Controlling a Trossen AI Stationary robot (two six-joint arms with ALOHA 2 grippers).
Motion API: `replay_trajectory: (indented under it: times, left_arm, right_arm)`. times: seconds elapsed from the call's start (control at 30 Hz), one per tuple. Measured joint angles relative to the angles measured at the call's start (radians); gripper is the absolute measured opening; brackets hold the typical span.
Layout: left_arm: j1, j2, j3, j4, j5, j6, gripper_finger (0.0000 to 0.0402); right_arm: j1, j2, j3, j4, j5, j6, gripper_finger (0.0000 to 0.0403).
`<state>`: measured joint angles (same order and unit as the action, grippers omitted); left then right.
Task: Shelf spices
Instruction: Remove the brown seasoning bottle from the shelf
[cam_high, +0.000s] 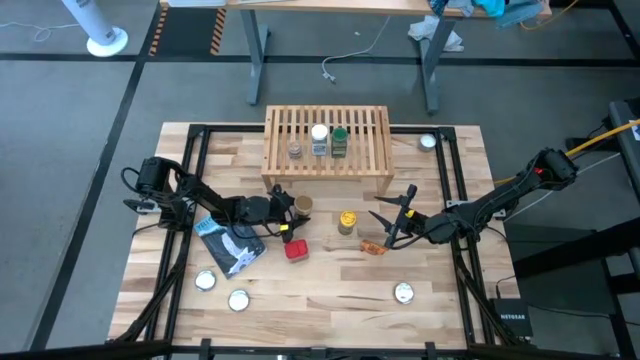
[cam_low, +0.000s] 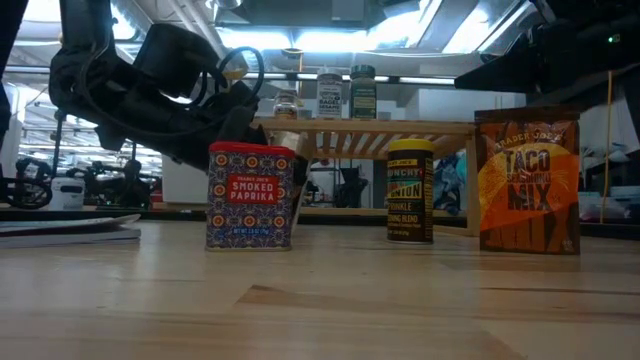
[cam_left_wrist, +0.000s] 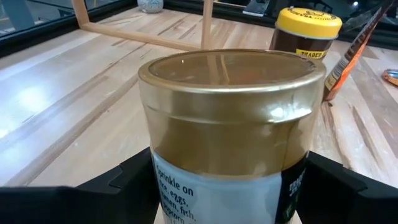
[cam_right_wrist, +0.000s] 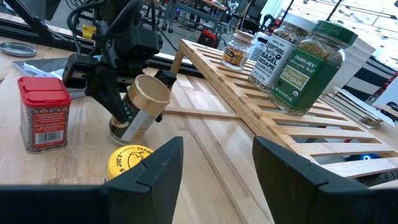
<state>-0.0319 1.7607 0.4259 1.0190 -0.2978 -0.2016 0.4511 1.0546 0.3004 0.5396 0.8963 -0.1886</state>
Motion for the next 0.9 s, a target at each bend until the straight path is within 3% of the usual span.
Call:
replay_trajectory:
  times: [0.9]
  left_arm:
    - [0.001, 0.000, 0.000, -0.012, 0.044, -0.049, 0.0279]
  right_arm:
    - [0.000, 0.000, 0.000, 0.000, 0.000, 0.000, 0.0198]
